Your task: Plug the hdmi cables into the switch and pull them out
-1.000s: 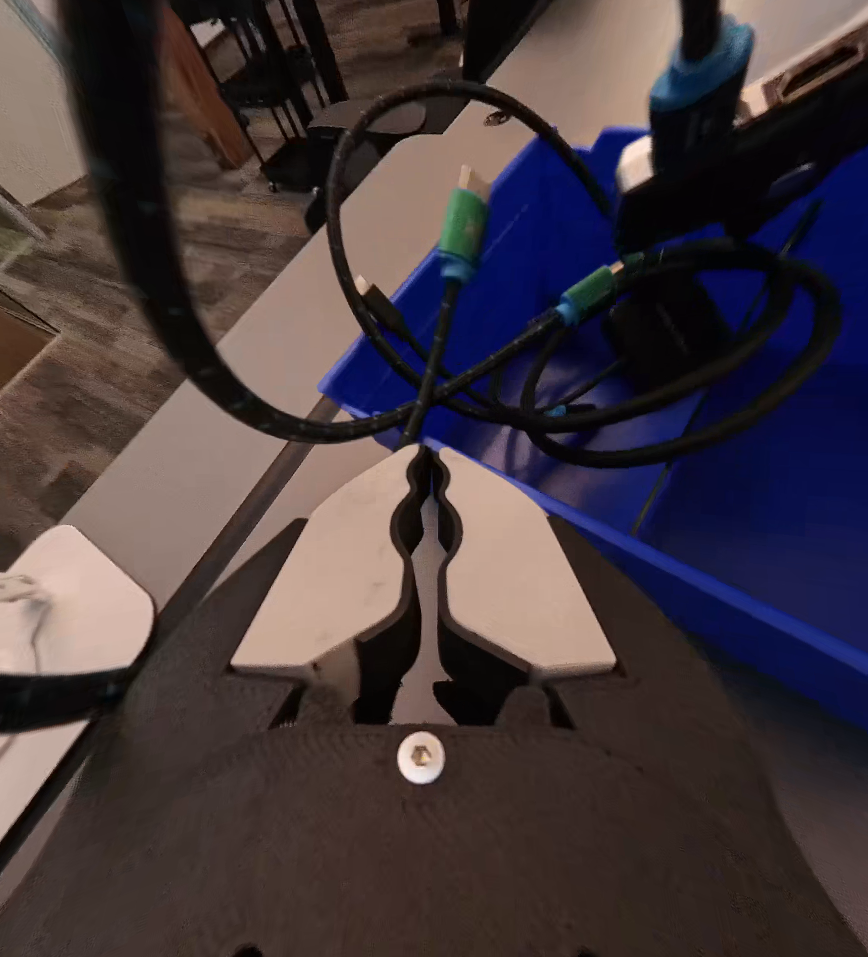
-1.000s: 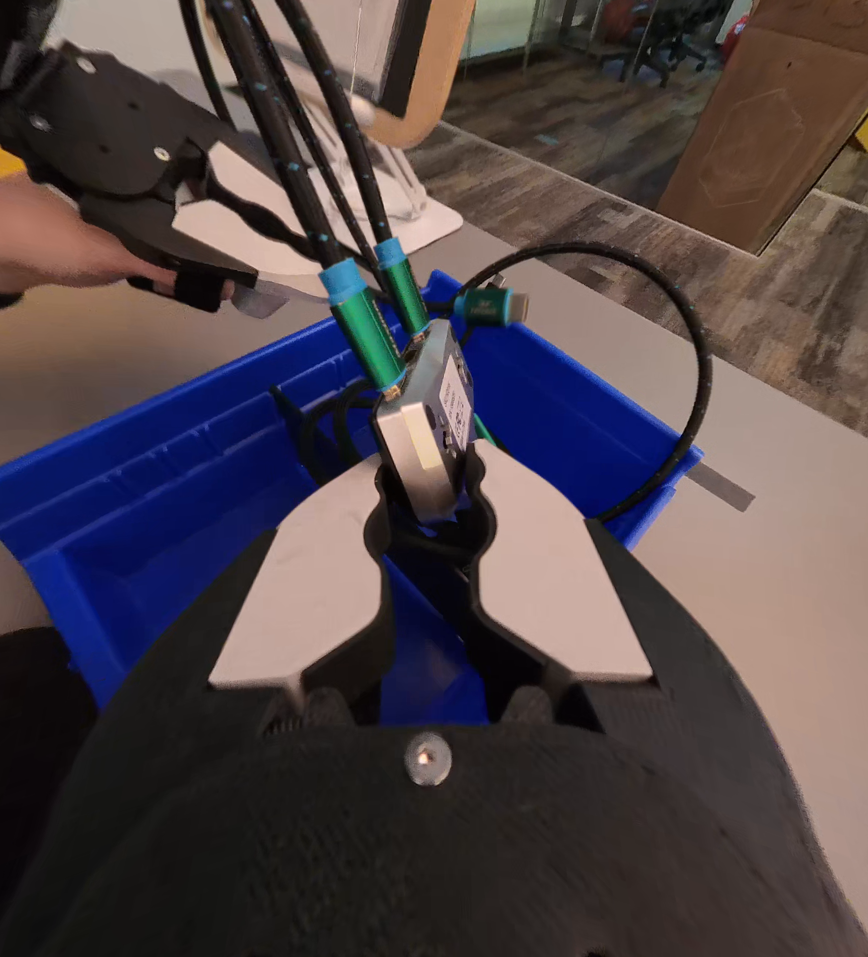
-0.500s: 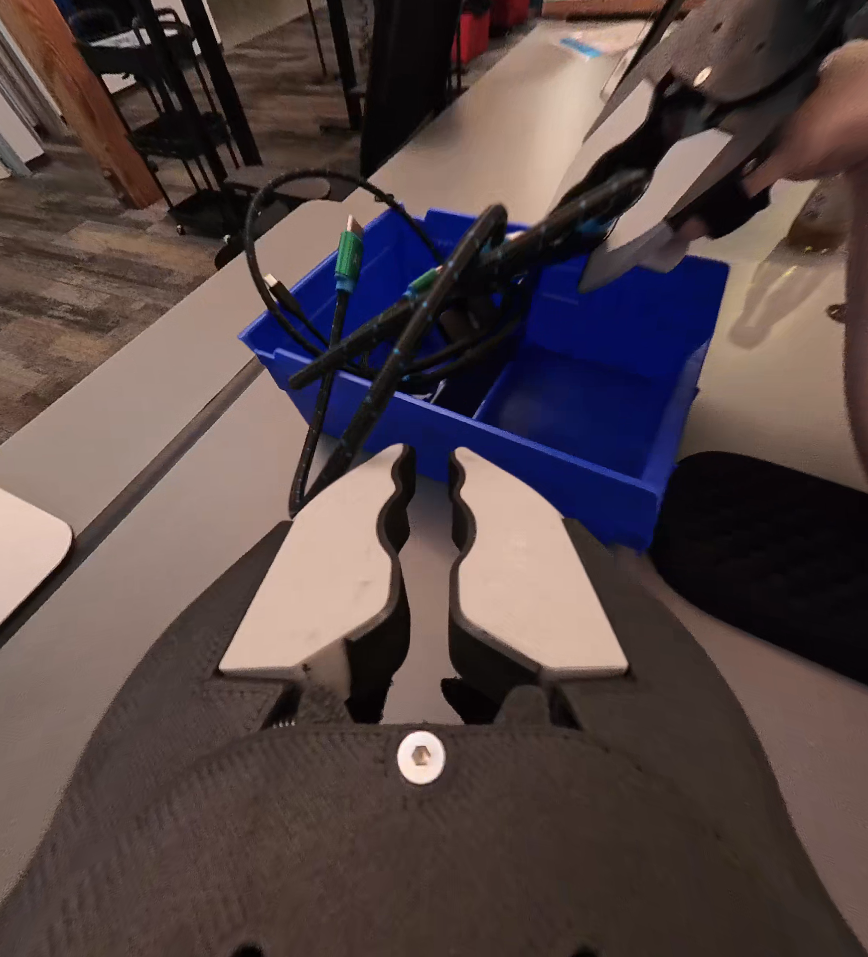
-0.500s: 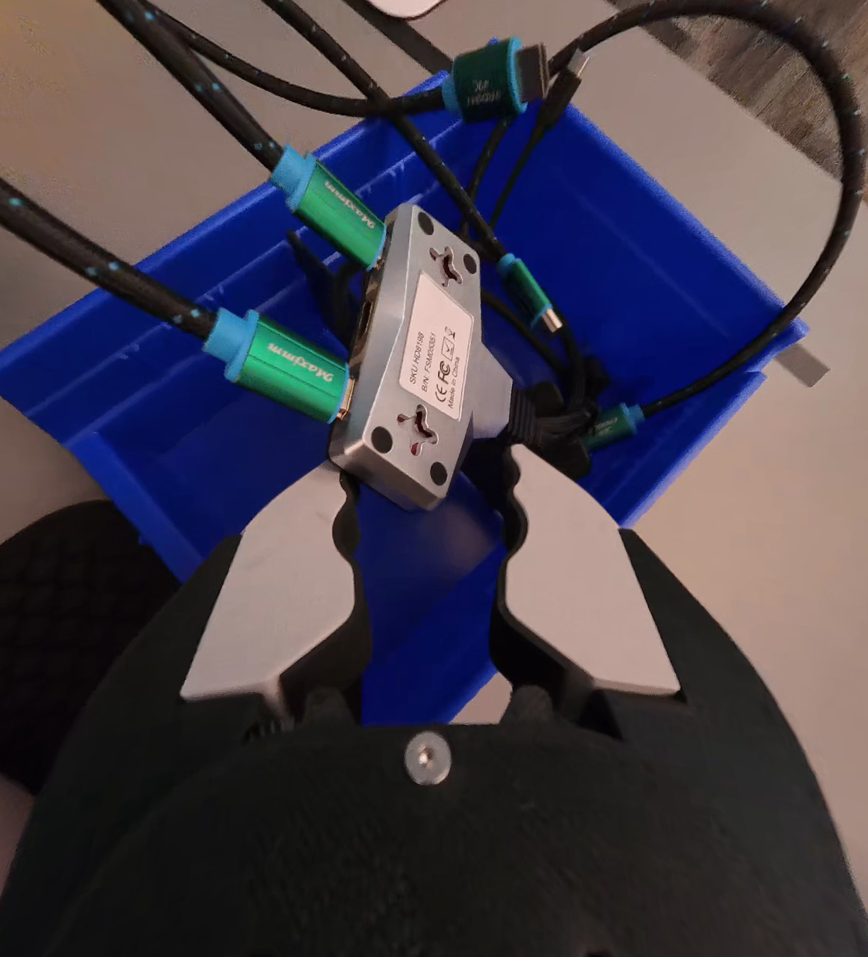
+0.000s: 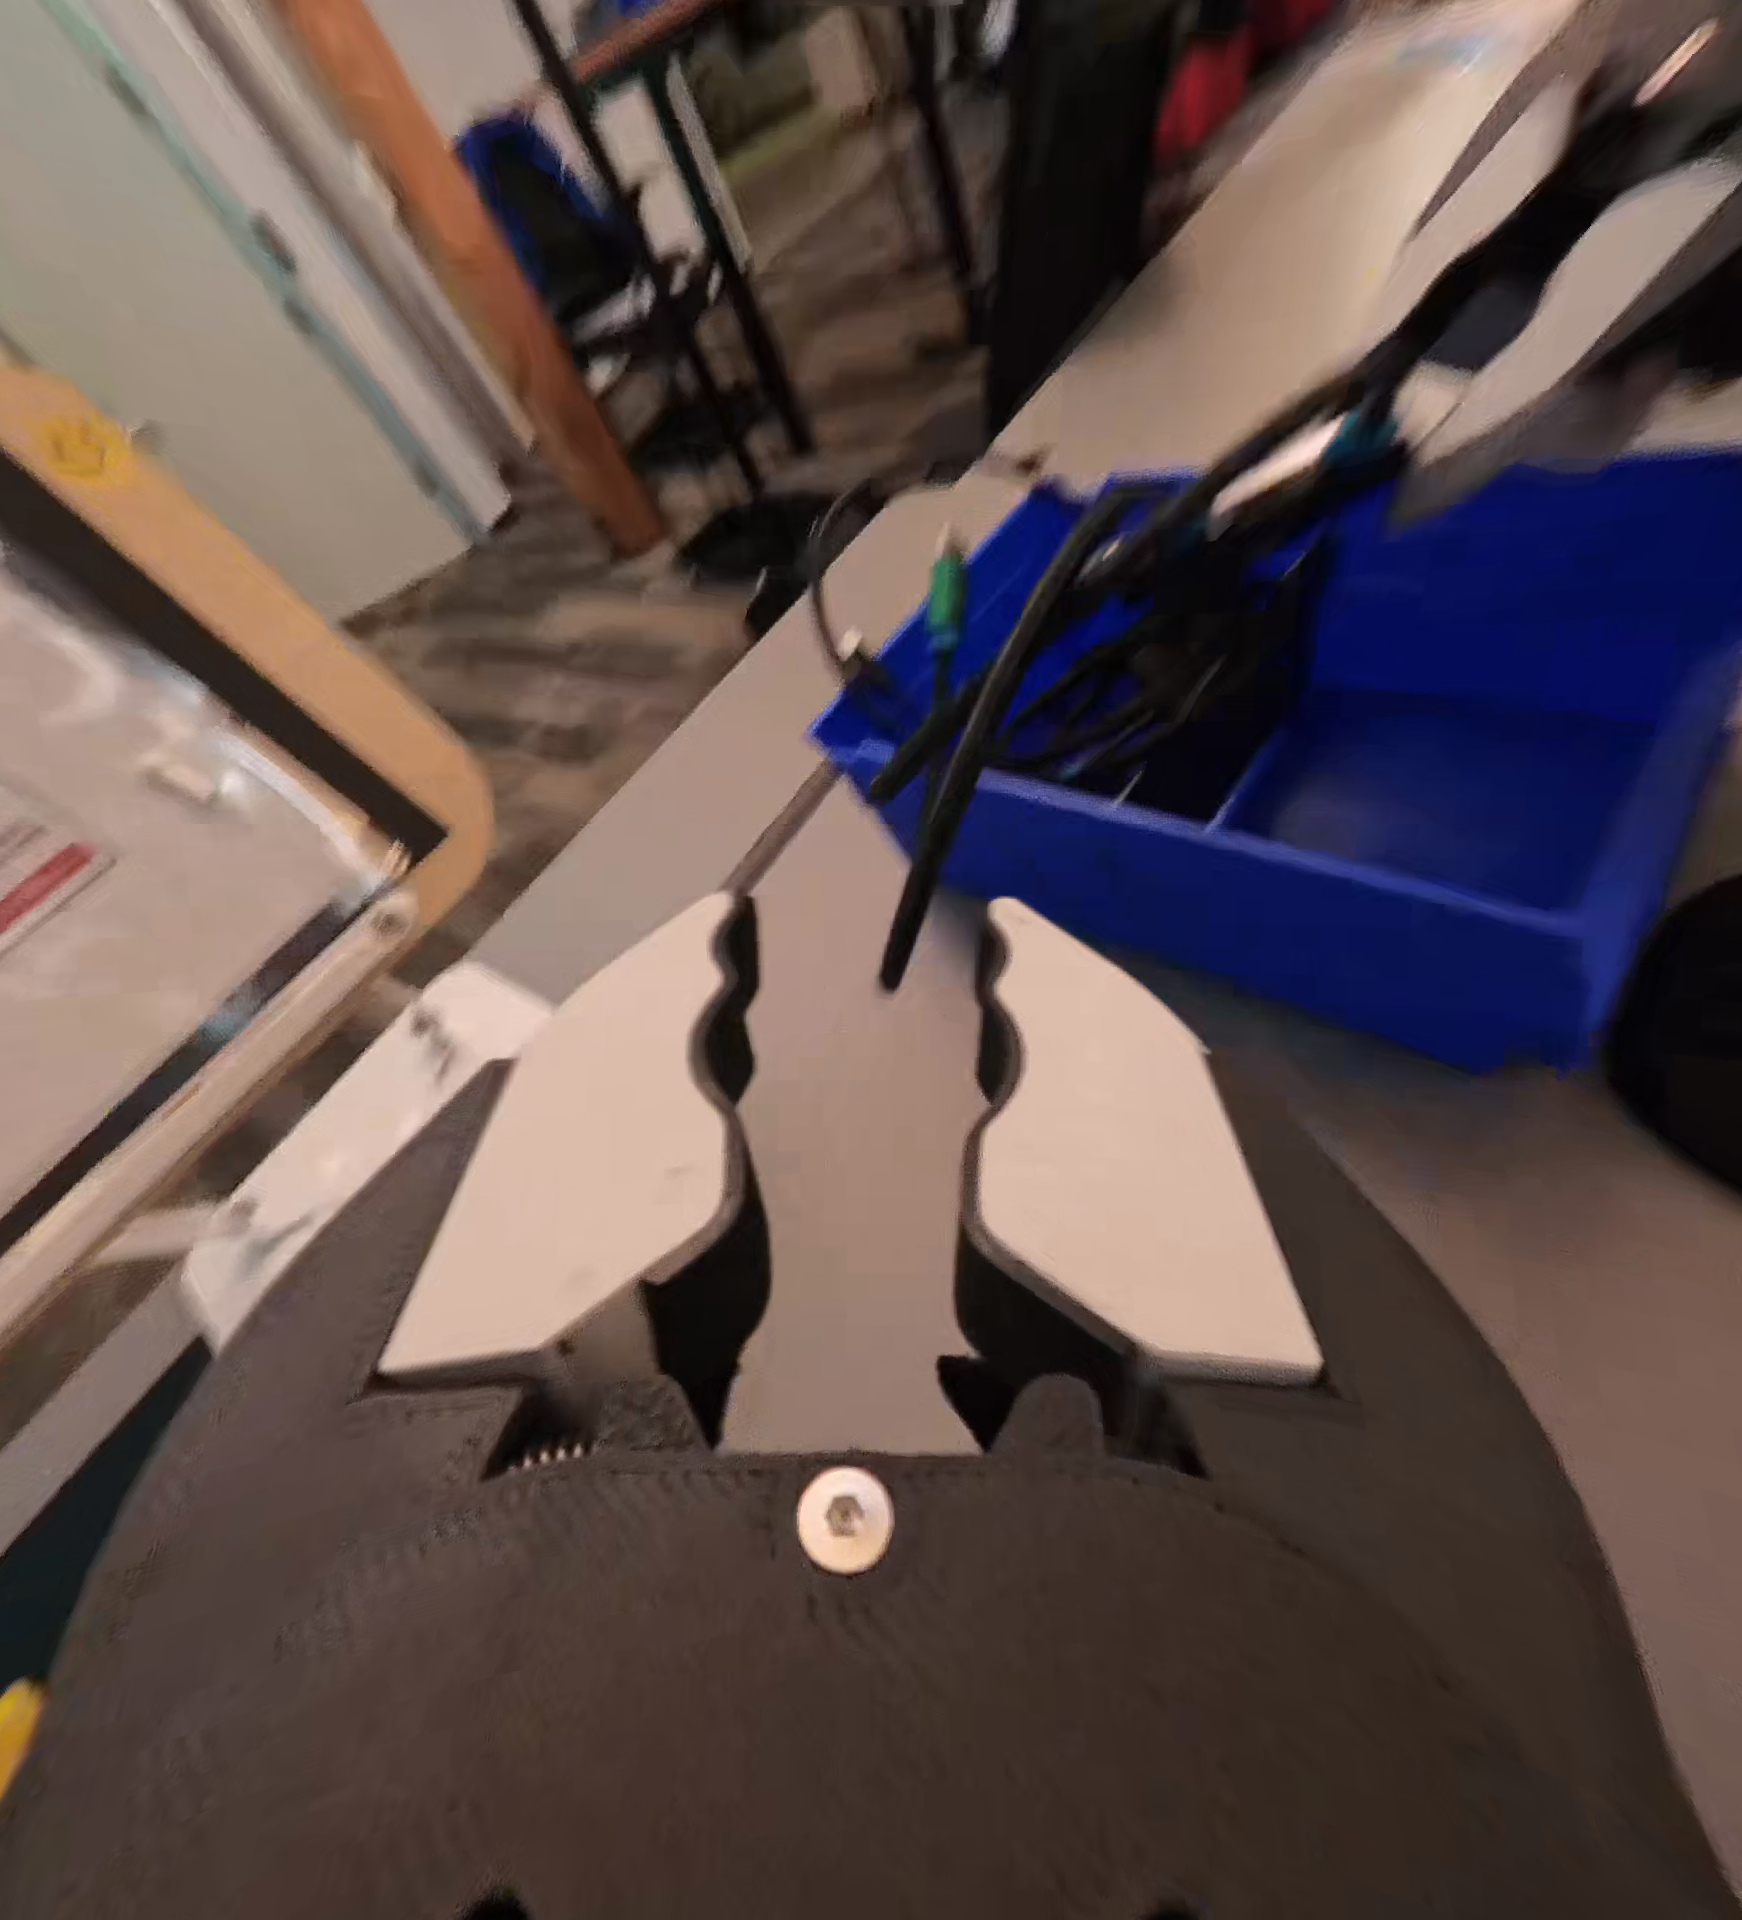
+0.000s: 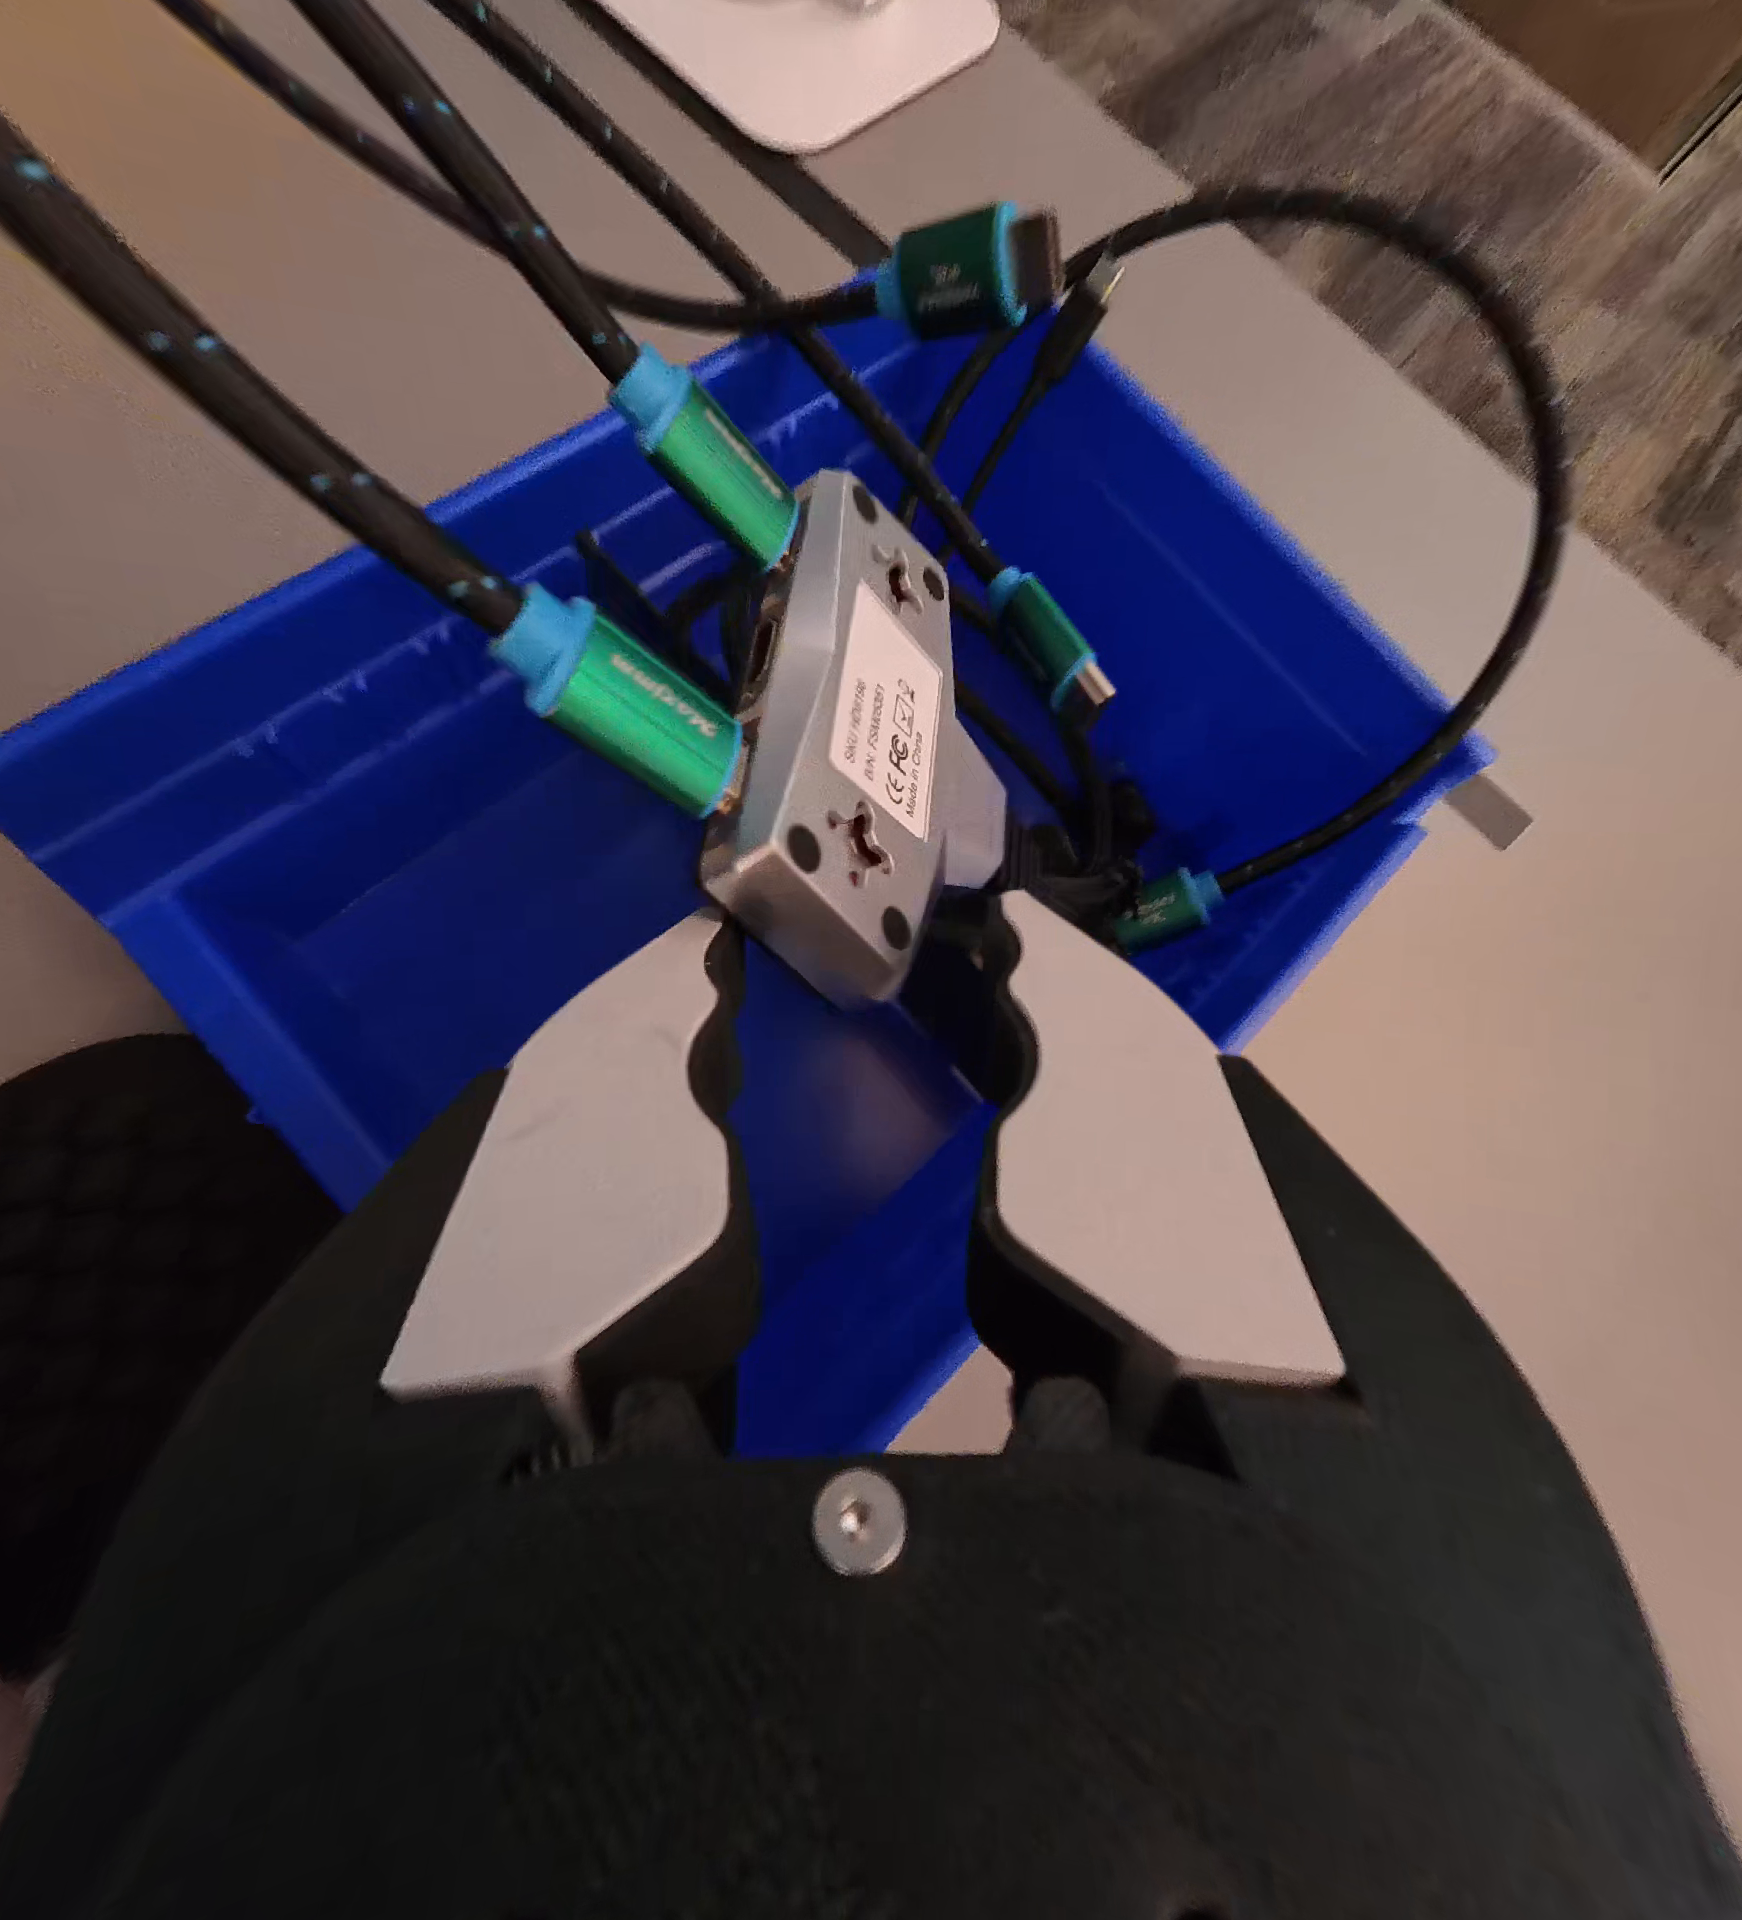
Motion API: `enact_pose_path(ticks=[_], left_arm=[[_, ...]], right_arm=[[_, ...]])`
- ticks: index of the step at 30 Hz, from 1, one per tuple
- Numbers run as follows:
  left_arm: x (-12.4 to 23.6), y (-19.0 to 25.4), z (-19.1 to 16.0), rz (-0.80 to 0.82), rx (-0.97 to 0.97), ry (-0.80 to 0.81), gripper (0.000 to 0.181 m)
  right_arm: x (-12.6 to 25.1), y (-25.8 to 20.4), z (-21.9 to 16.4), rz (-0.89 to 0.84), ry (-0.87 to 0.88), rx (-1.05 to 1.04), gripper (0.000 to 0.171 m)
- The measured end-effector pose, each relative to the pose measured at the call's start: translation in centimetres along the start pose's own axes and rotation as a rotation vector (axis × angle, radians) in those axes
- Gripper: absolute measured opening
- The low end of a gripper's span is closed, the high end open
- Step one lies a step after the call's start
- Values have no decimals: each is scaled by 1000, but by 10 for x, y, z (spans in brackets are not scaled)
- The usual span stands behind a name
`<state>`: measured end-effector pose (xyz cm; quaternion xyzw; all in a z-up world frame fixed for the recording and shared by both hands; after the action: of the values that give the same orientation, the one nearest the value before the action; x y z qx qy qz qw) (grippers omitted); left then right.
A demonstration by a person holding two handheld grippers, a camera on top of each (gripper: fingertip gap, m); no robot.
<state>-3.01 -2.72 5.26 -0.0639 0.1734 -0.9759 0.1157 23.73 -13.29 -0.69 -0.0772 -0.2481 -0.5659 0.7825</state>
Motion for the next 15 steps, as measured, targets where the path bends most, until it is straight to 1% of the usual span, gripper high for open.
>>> enact_pose_path(ticks=[1, 2, 3, 5, 7, 8, 9, 12, 15], left_arm=[[-3, -7, -11, 34, -8, -64, 49], [-10, -12, -20, 57, 3, -107, 51], [-19, -15, -27, 56, 26, -112, 49], [-40, -19, -33, 38, 86, -74, 42], [-60, -30, -30, 56, 118, -14, 34], [-69, -33, -25, 42, 131, 16, 23], [-77, -34, -21, 17, 138, 42, 7], [-102, -39, -8, -29, 135, 67, 6], [-127, -35, 2, -87, 183, 48, 6]], right_arm=[[1, 3, 4, -14, 23, -4, 43], [2, 6, 7, -31, 47, -11, 42], [2, 9, 10, -45, 70, -16, 39], [2, 15, 15, -67, 116, -15, 31], [2, 20, 19, -93, 153, -17, 29], [1, 23, 20, -101, 175, -24, 29], [1, 26, 22, -111, 198, -34, 28], [0, 42, 26, -152, 275, -116, 26], [-2, 59, 23, -161, 328, -298, 27]])
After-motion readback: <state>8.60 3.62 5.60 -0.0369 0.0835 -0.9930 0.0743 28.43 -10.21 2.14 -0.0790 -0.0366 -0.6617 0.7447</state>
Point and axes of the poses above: each gripper's, where its closed fingertips meet, x back along the fingers, z out of its top, y = z × x across the jaws, the point moved 4 cm from there along x, back along the fingers, and after that the axes turned 13 degrees about y, right-handed, at the moved point
